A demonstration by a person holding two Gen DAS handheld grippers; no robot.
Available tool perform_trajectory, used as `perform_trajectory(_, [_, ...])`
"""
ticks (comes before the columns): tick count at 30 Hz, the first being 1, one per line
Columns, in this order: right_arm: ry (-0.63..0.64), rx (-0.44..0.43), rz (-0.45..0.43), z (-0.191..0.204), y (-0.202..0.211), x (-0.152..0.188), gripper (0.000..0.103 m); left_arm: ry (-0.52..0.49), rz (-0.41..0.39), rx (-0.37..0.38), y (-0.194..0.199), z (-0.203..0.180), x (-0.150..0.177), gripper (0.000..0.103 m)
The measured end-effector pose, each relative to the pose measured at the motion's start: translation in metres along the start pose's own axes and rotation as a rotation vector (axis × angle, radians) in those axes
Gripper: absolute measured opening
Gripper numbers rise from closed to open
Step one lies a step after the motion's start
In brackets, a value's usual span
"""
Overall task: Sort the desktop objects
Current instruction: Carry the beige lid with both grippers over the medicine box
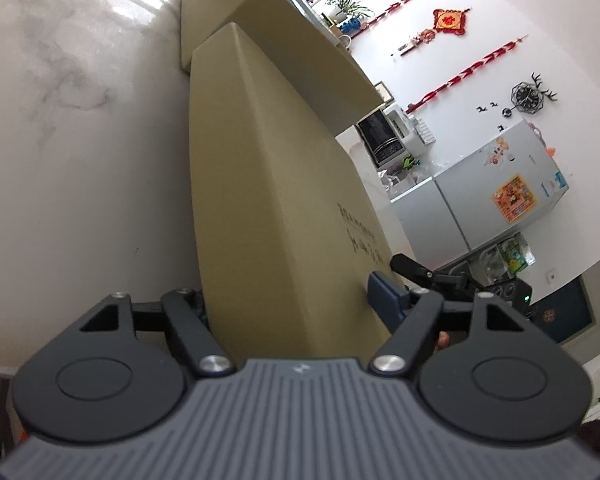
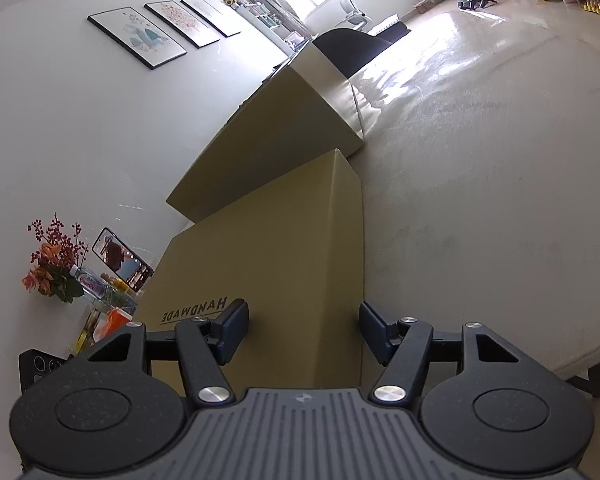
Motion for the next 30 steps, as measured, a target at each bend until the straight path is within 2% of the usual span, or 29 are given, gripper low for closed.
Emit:
perform_trajectory(4, [0.014,0.01,0.034,0.003,0.006,0.006,0.066,-0.029,0.027,-0.036,0.0,-0.003,0.003,0.083])
perform_trajectory(5, [0.018,0.012,0.042,0.004,0.008,0.008,0.066,-0.051,0.032,-0.069,0.001,-0.004,0.004,0.09])
perform_trajectory(9, [0.039,0.015,0.084,0.008,0.015,0.016,0.066,-0.134,0.048,-0.161,0.007,-0.01,0.008,0.093])
perform_trajectory(12, [0.039,0.006,0.126,0.009,0.022,0.022,0.066,-0.128,0.051,-0.167,0.015,-0.008,0.012,0.093])
perform_trajectory(18, [0.006,0.025,0.193,0.001,0.036,0.036,0.07,-0.041,0.069,-0.118,0.026,0.005,0.028,0.093])
perform_trajectory(28, [-0.137,-0.09,0.243,-0.012,0.033,0.044,0.071,0.115,0.107,0.022,0.008,0.023,0.047,0.084])
perform_trajectory(30, [-0.157,-0.11,0.257,-0.013,0.029,0.045,0.072,0.14,0.113,0.036,0.005,0.027,0.049,0.076])
Point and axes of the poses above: each gripper's, at about its wrist camera, not at the fingertips, and y roughly against the way its jaws point, z to its left, x to its underside, the point moved 6 cm from there along -y, roughly the way its jaws point, and after that the axes turned 5 degrees about z, right-handed, at the moved point
